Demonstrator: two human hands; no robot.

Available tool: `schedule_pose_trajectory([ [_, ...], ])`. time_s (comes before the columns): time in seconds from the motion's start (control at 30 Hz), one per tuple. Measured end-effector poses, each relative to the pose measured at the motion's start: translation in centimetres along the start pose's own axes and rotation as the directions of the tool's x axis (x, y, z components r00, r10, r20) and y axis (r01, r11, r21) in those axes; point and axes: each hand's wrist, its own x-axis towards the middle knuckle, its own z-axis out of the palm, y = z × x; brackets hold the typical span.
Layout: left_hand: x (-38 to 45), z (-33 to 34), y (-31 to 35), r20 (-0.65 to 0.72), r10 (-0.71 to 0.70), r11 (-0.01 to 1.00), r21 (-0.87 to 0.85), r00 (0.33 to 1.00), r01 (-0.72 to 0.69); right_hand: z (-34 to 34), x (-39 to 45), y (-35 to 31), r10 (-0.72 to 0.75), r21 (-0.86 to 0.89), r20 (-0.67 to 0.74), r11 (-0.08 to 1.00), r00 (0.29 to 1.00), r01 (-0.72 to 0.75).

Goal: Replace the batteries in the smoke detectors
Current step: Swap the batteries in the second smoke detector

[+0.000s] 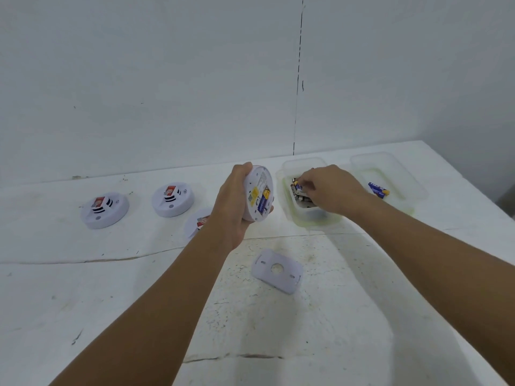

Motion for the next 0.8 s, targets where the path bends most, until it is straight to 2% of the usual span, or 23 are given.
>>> schedule_pose_trajectory([
  [0.07, 0.4, 0.0, -0.1, -0.001, -0.006, 1.000, -0.006, 1.000, 0.006, 0.4, 0.5, 0.1, -0.011, -0.123, 0.038, 0.992, 0.999, 0.015],
  [0.13, 0.7, -0.1, 0.0, -0.003, -0.006, 1.000, -0.002, 1.000, 0.006, 0.4, 1.0, 0.2, -0.031, -0.168, 0.053, 0.985, 0.998, 0.039],
  [0.23, 1.0, 0.0, 0.2, -0.005, -0.001, 1.000, 0.007, 1.000, 0.001, 0.0, 1.6, 0.6, -0.065, -0.162, 0.035, 0.984, 0.997, 0.070],
  [0.47, 1.6, 0.1, 0.2, -0.021, -0.003, 0.999, 0.040, 1.000, 0.004, 0.0, 3.6, 0.4, -0.036, -0.148, 0.042, 0.988, 0.998, 0.042],
  [0.6, 1.7, 0.1, 0.3, -0.011, -0.001, 1.000, 0.029, 1.000, 0.002, 0.4, 4.3, 0.3, -0.047, -0.119, 0.001, 0.992, 0.999, 0.046],
  [0.8, 1.8, 0.0, 0.3, -0.008, -0.004, 0.999, 0.038, 1.000, 0.004, -0.1, 4.5, 0.2, -0.041, -0.272, 0.160, 0.959, 0.986, 0.084],
])
